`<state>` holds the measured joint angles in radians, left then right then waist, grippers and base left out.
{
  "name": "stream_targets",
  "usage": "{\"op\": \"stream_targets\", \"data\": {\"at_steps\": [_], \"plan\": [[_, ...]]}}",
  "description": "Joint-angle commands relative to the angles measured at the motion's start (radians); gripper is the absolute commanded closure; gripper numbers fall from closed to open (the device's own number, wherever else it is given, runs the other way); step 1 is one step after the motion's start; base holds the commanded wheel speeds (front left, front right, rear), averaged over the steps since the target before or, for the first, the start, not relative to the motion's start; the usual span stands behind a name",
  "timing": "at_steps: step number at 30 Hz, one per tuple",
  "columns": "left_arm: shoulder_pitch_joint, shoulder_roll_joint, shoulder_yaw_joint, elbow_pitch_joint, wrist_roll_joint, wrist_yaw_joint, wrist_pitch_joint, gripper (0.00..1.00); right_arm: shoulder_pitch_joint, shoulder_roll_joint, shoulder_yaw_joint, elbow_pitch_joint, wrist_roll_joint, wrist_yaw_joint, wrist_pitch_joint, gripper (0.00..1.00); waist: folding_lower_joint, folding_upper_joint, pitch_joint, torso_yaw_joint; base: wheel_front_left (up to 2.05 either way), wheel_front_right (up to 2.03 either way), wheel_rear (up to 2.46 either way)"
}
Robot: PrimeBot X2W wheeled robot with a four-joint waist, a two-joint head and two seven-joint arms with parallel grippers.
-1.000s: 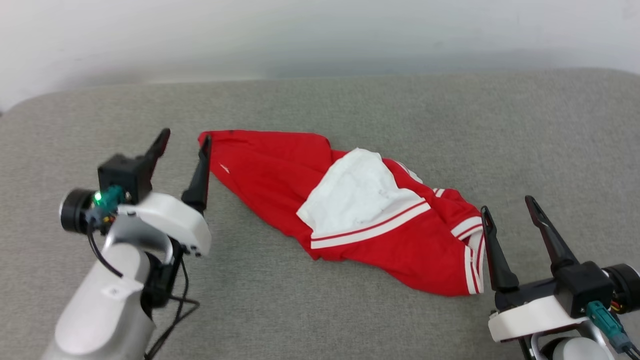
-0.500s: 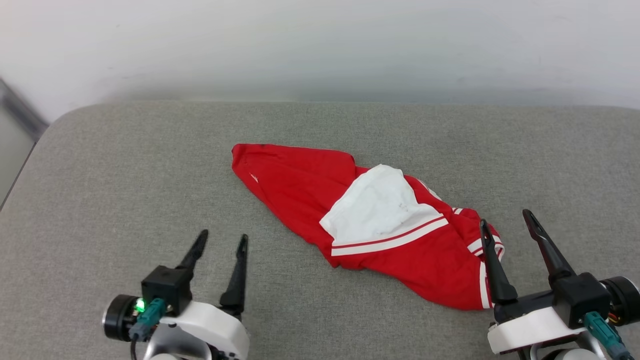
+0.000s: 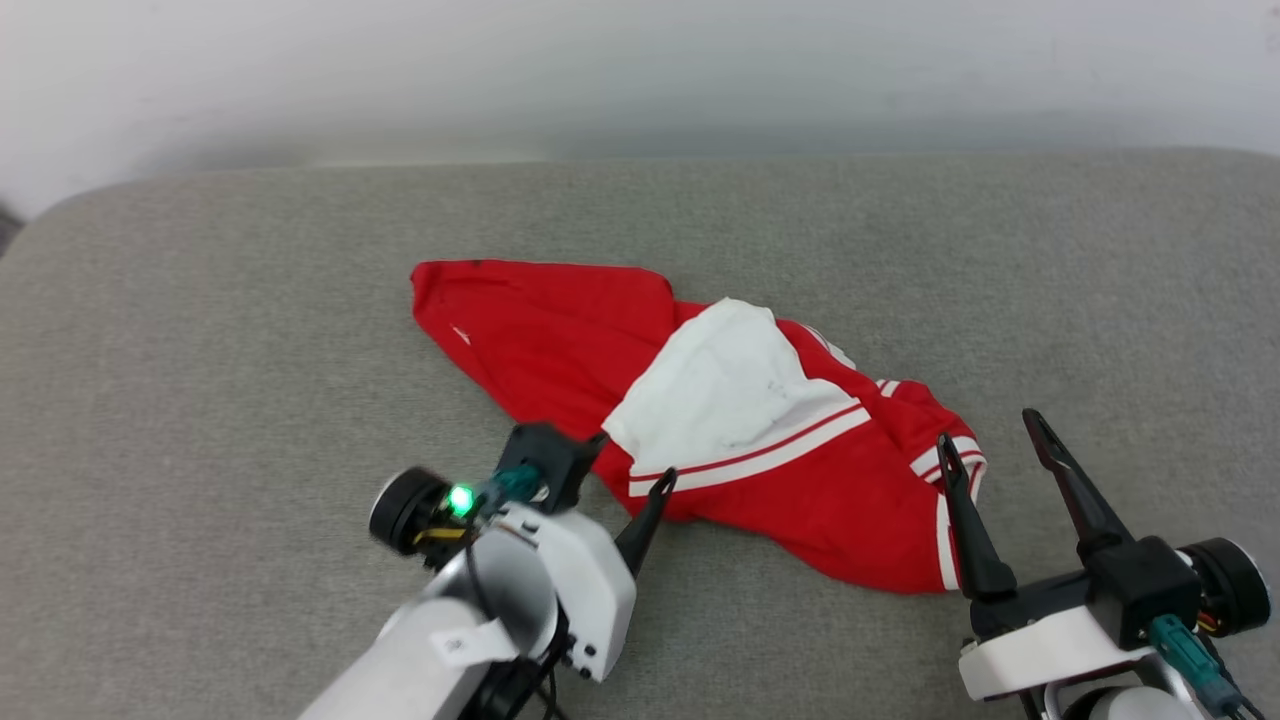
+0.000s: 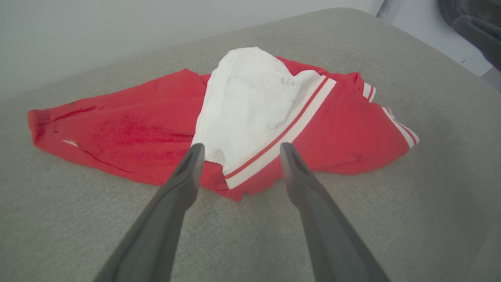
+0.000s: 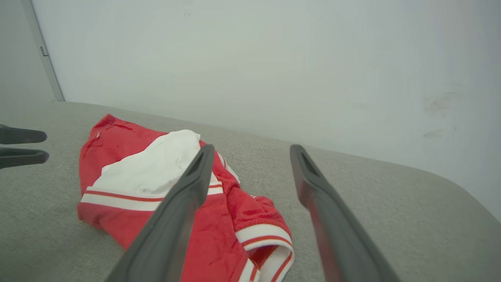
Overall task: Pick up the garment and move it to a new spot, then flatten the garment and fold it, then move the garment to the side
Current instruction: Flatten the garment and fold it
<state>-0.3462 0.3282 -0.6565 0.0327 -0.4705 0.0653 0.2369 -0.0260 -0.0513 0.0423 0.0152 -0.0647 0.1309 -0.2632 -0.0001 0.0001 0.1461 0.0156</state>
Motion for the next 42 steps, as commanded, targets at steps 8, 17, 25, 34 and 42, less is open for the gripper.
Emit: {"op": "stream_targets", "data": {"at_steps": [8,17,25,34,42], "plan": [[-0.181,-0.061,-0.061,0.137,0.016,-0.058,0.121,0.0,-0.039,0.002,0.0,-0.003,0.0,0.0,-0.002,0.0,0.0001,-0.0001,0.08,-0.077,0.0,0.0,0.0],[-0.272,-0.099,-0.113,0.322,0.035,-0.106,0.156,0.0,-0.055,0.002,0.002,-0.004,0.01,0.0,-0.002,0.0,0.0001,-0.0001,0.12,-0.119,0.0,0.0,0.0],[-0.287,-0.11,-0.144,0.431,0.036,-0.136,0.126,1.0,-0.054,0.002,-0.007,-0.003,0.01,0.0,-0.002,0.0,0.0001,-0.0001,0.126,-0.112,0.0,0.0,0.0],[-0.237,-0.083,-0.106,0.367,0.041,-0.109,-0.063,1.0,-0.028,0.002,-0.029,0.013,-0.008,0.0,-0.002,0.0,0.0001,-0.0001,0.068,-0.027,0.0,0.0,0.0],[-0.098,0.01,-0.061,0.223,0.025,-0.051,-0.161,1.0,-0.006,0.002,-0.029,0.031,-0.01,0.0,-0.002,0.0,0.0001,-0.0001,0.002,0.065,0.0,0.0,0.0]]}}
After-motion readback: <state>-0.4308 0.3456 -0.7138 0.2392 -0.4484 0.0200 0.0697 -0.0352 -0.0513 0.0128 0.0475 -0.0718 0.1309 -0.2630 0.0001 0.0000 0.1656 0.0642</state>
